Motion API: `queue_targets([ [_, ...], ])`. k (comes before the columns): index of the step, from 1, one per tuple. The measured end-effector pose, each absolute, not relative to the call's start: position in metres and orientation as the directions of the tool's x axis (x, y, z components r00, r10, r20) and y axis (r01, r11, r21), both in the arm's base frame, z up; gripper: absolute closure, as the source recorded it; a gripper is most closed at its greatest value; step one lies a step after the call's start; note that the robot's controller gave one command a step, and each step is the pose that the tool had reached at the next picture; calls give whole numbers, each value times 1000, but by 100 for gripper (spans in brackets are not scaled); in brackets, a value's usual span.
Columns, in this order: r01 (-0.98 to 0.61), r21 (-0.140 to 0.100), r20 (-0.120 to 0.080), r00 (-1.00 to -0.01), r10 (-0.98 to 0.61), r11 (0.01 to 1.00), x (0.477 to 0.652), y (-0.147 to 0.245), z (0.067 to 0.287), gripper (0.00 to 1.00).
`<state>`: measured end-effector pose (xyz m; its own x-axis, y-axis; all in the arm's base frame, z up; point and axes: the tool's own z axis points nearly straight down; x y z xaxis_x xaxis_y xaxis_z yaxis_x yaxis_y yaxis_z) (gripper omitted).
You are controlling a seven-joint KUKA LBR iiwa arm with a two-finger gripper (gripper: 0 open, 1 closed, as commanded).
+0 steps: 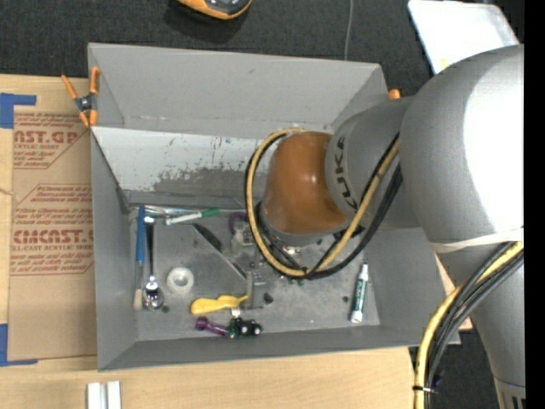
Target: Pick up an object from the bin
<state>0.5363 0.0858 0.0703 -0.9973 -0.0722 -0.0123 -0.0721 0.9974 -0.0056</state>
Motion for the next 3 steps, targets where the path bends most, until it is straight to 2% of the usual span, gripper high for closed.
queue_targets([
  [1,143,0,-15,-990,143,990,525,107,70,0],
  [2,238,1,-16,-971,238,971,529,122,70,0],
  [3,71,0,-15,-997,71,998,530,134,86,0],
])
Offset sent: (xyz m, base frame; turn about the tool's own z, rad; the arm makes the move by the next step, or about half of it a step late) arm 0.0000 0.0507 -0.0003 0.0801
